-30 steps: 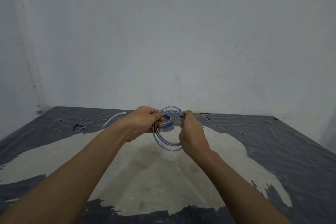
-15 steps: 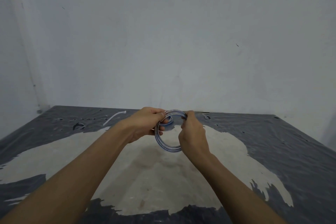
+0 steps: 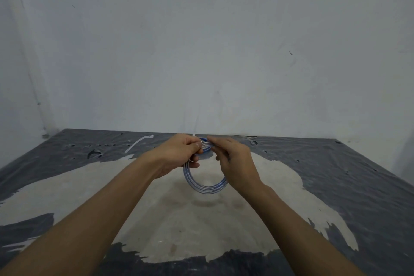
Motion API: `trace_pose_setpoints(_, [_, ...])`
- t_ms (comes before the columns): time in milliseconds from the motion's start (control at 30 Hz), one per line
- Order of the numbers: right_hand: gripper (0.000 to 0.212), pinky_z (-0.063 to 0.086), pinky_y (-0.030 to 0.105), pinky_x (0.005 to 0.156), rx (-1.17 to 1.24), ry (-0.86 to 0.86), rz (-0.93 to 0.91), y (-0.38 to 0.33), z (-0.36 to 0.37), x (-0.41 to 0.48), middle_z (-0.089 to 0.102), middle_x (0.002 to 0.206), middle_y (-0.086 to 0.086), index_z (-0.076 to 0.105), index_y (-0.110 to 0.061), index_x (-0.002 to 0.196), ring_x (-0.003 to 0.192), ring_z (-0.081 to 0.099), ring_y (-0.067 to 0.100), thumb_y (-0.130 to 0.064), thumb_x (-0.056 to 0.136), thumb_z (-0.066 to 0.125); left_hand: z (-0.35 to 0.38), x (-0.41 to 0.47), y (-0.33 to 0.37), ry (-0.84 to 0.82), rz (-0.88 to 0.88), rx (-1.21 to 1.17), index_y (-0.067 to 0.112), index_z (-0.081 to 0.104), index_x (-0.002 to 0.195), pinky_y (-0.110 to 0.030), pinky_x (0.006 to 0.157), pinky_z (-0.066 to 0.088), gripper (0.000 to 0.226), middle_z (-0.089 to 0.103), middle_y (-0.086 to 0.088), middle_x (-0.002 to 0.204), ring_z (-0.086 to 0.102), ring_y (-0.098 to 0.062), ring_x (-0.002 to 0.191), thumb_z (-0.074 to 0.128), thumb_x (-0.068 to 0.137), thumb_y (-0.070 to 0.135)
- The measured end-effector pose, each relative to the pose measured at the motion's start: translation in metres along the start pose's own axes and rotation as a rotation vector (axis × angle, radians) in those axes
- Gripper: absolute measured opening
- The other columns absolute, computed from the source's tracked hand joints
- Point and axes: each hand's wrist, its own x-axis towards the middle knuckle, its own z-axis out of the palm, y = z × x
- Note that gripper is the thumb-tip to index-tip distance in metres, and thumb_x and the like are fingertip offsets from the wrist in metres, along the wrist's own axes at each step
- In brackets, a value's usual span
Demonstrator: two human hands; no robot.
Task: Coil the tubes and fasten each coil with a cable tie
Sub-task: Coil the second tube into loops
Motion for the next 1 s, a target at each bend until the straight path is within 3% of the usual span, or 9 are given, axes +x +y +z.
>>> trace_pose_setpoints(200, [0.034, 0.059, 0.042, 0.068, -0.020, 0.009, -0.025, 0.000, -0.001, -0.002, 0.072, 0.100, 0.009, 0.071, -0.011, 0.123, 0.079, 0.068, 0.023, -0.009, 0.093, 0.053, -0.002, -0.002, 0.003, -0.034, -0.002, 0.039, 0.002, 0.064, 0.114, -0.029, 0.073, 0.059, 0.029, 0.063, -0.003, 0.097, 0.051, -0.009, 0.065, 0.042, 0.104, 0.017])
trace_pose_setpoints(367, [0.031, 0.056, 0.026, 0.077, 0.037, -0.042, -0.099, -0.004, -0.002, -0.001, 0.073, 0.104, 0.000, 0.071, -0.013, 0.122, 0.088, 0.067, 0.011, -0.009, 0.092, 0.064, -0.006, -0.002, -0.001, -0.039, 0.043, 0.020, 0.003, 0.069, 0.110, -0.023, 0.069, 0.058, 0.026, 0.066, -0.002, 0.089, 0.050, -0.008, 0.064, 0.047, 0.102, 0.014])
trace_pose_setpoints(467, [0.028, 0.061, 0.031, 0.063, 0.250, -0.133, 0.055, -0.007, -0.003, -0.001, 0.068, 0.094, -0.010, 0.073, -0.016, 0.121, 0.078, 0.064, 0.008, -0.012, 0.094, 0.066, -0.009, -0.002, -0.006, -0.045, 0.070, 0.071, 0.008, 0.072, 0.108, -0.025, 0.072, 0.058, 0.024, 0.069, -0.001, 0.088, 0.052, -0.008, 0.066, 0.050, 0.100, 0.014])
trace_pose_setpoints(533, [0.026, 0.062, 0.034, 0.058, 0.350, -0.176, 0.148, -0.008, -0.005, -0.001, 0.070, 0.088, -0.008, 0.075, -0.018, 0.118, 0.071, 0.065, 0.010, -0.011, 0.094, 0.068, -0.012, -0.002, -0.010, -0.051, 0.092, 0.123, 0.010, 0.072, 0.111, -0.027, 0.074, 0.059, 0.024, 0.071, 0.000, 0.087, 0.055, -0.009, 0.067, 0.052, 0.100, 0.016])
trace_pose_setpoints(600, [0.023, 0.062, 0.032, 0.058, 0.433, -0.204, 0.220, -0.009, -0.007, -0.003, 0.073, 0.086, 0.001, 0.076, -0.016, 0.114, 0.068, 0.066, 0.011, -0.010, 0.093, 0.069, -0.014, -0.003, -0.013, -0.065, 0.113, 0.165, 0.011, 0.072, 0.112, -0.031, 0.077, 0.060, 0.024, 0.072, 0.001, 0.086, 0.057, -0.008, 0.066, 0.053, 0.099, 0.017])
trace_pose_setpoints(800, [0.023, 0.061, 0.028, 0.064, 0.540, -0.221, 0.333, -0.010, -0.006, -0.007, 0.075, 0.092, 0.005, 0.075, -0.008, 0.114, 0.075, 0.071, 0.011, -0.008, 0.092, 0.069, -0.015, -0.004, -0.013, -0.124, 0.039, 0.179, 0.008, 0.071, 0.107, -0.034, 0.080, 0.060, 0.025, 0.074, -0.006, 0.092, 0.069, -0.013, 0.075, 0.053, 0.099, 0.021])
trace_pose_setpoints(1000, [0.022, 0.062, 0.029, 0.068, 0.560, -0.237, 0.361, -0.011, -0.012, -0.006, 0.078, 0.095, 0.007, 0.076, -0.008, 0.113, 0.077, 0.072, 0.012, -0.007, 0.091, 0.070, -0.016, -0.005, -0.013, -0.114, 0.064, 0.203, 0.007, 0.074, 0.102, -0.023, 0.072, 0.058, 0.022, 0.072, -0.004, 0.083, 0.068, -0.011, 0.072, 0.058, 0.096, 0.021])
